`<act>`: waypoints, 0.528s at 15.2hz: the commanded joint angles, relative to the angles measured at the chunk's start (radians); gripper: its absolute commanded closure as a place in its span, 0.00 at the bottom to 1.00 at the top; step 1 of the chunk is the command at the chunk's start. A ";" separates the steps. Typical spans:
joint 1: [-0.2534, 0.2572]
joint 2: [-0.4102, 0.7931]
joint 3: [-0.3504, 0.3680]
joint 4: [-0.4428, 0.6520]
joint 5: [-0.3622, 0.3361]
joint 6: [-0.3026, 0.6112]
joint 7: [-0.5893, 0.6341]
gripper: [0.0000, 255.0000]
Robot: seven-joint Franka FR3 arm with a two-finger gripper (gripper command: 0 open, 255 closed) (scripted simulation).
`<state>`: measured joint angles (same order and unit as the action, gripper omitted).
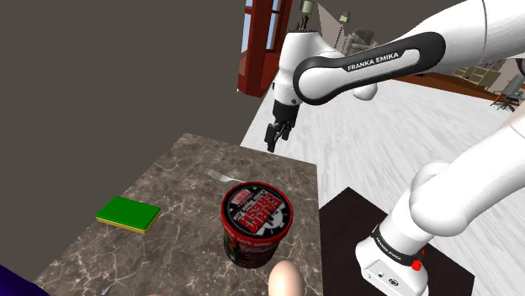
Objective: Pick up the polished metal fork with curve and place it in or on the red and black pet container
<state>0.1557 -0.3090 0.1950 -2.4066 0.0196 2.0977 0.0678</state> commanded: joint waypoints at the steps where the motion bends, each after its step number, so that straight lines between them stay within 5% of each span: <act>1: 0.010 0.061 0.014 0.018 0.002 0.050 0.001 0.00; 8: 0.046 0.297 0.067 0.125 -0.023 0.198 0.029 0.00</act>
<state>0.1974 -0.0356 0.2576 -2.2954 -0.0017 2.2813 0.0988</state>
